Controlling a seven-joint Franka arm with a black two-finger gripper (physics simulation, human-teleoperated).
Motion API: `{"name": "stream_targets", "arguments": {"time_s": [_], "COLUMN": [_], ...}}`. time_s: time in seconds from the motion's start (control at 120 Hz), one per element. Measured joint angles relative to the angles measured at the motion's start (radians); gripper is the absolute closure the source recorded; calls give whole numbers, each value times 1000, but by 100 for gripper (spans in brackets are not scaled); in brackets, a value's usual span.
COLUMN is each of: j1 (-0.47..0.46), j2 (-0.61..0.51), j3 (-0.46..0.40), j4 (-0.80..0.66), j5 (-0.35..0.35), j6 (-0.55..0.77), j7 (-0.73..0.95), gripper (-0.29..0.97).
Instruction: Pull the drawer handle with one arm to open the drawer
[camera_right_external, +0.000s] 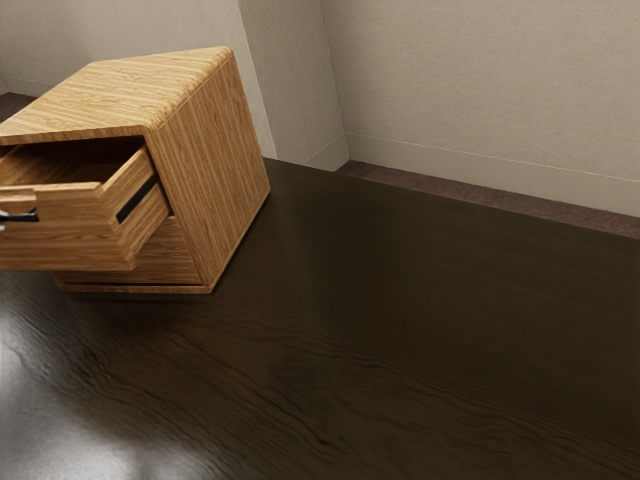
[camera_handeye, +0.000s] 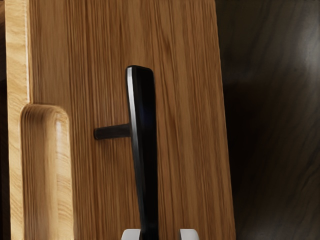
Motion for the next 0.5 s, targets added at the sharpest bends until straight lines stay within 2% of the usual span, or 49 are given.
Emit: {"name": "stream_targets", "arguments": {"time_s": [0.5], "j1": [41], "j2": [-53], "j3": [-56], "j4": [-59], "j5": [20], "j6": [-25], "j7": [4], "gripper": [67]}}
